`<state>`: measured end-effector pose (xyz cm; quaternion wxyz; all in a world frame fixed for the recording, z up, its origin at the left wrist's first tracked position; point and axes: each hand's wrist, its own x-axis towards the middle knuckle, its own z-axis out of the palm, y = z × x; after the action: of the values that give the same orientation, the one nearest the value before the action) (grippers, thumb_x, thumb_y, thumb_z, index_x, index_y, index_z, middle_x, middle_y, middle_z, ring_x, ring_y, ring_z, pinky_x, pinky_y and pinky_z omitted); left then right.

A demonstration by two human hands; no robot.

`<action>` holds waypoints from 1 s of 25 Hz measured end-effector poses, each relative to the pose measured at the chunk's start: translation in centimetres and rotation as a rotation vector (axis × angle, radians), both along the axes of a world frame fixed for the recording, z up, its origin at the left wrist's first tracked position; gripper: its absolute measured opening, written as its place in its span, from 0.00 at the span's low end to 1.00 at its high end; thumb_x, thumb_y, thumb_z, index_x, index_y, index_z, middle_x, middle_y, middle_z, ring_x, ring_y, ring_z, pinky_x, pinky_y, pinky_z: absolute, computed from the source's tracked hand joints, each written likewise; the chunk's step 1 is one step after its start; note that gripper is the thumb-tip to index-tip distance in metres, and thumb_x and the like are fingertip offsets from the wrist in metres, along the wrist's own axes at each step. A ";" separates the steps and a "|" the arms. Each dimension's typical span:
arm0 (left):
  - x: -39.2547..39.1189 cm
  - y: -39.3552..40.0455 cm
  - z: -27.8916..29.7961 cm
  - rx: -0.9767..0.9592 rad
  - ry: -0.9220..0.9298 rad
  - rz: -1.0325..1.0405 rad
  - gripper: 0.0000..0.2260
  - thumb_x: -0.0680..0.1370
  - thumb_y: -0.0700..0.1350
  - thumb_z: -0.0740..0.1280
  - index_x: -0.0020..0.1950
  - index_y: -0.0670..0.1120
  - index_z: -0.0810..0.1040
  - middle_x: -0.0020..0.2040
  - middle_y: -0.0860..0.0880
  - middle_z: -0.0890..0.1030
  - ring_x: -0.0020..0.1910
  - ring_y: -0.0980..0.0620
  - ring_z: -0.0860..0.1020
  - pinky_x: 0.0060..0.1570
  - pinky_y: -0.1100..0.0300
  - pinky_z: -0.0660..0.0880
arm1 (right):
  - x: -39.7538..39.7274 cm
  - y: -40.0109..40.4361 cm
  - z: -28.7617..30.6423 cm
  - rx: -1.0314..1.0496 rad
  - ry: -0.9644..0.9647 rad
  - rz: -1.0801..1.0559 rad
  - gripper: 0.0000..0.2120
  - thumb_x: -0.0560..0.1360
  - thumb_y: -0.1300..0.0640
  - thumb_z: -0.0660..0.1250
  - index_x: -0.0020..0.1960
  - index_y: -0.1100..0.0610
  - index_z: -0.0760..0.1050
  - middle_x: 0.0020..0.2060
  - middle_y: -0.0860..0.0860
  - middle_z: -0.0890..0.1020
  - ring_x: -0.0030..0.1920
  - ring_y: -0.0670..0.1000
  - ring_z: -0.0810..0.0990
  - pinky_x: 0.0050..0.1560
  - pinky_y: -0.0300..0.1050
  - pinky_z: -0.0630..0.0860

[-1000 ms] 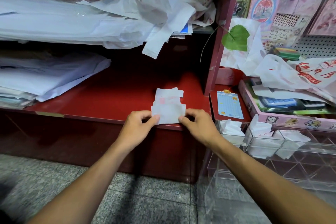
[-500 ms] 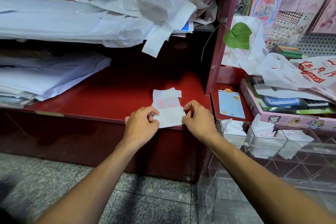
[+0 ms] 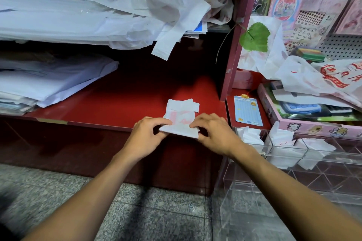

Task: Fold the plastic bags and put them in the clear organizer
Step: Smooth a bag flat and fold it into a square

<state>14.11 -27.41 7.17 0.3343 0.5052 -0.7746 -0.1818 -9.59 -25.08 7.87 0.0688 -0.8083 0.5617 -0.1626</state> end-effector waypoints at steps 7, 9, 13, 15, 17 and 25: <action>-1.0 0.1 0.9 0.167 0.282 0.105 0.07 0.76 0.41 0.69 0.49 0.54 0.79 0.33 0.51 0.83 0.34 0.56 0.76 0.43 0.58 0.71 | 1.2 -0.7 0.2 0.099 -0.483 -0.262 0.25 0.79 0.42 0.60 0.32 0.59 0.74 0.31 0.47 0.74 0.38 0.52 0.74 0.48 0.50 0.71; -1.4 0.2 1.0 0.200 0.277 0.146 0.10 0.75 0.43 0.69 0.52 0.55 0.76 0.28 0.54 0.79 0.30 0.58 0.73 0.44 0.57 0.70 | 1.9 -1.1 0.5 0.096 -0.525 -0.349 0.23 0.79 0.46 0.63 0.30 0.57 0.68 0.27 0.48 0.70 0.32 0.51 0.69 0.40 0.46 0.66; -1.9 0.3 0.9 0.169 0.187 0.156 0.21 0.72 0.44 0.70 0.61 0.63 0.71 0.29 0.57 0.77 0.35 0.56 0.76 0.59 0.47 0.73 | 2.4 -2.2 0.5 0.115 -0.517 -0.445 0.16 0.76 0.50 0.68 0.32 0.55 0.71 0.26 0.46 0.72 0.32 0.50 0.71 0.43 0.44 0.68; -1.8 0.2 0.8 0.129 0.084 0.172 0.21 0.71 0.45 0.71 0.62 0.60 0.74 0.34 0.56 0.76 0.39 0.56 0.76 0.58 0.47 0.73 | 2.7 -2.2 0.7 0.127 -0.469 -0.464 0.07 0.74 0.51 0.70 0.40 0.52 0.76 0.31 0.45 0.77 0.38 0.51 0.77 0.50 0.48 0.73; -1.4 0.2 0.7 0.039 -0.092 0.155 0.19 0.70 0.51 0.74 0.60 0.57 0.78 0.45 0.58 0.73 0.50 0.54 0.73 0.57 0.51 0.70 | 2.9 -1.9 1.0 0.111 -0.422 -0.457 0.10 0.73 0.52 0.70 0.53 0.50 0.74 0.38 0.46 0.80 0.45 0.53 0.80 0.55 0.51 0.74; -0.7 0.5 0.3 -0.016 -0.406 0.001 0.24 0.71 0.48 0.73 0.65 0.55 0.71 0.67 0.58 0.72 0.68 0.55 0.63 0.53 0.56 0.56 | 1.7 -0.4 0.4 -0.027 0.044 -0.091 0.17 0.81 0.46 0.58 0.67 0.49 0.72 0.70 0.44 0.70 0.58 0.53 0.68 0.59 0.51 0.67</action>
<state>13.40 -26.93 7.50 0.1751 0.5291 -0.8273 -0.0698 -7.90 -25.53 8.26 0.0383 -0.7861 0.5970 -0.1555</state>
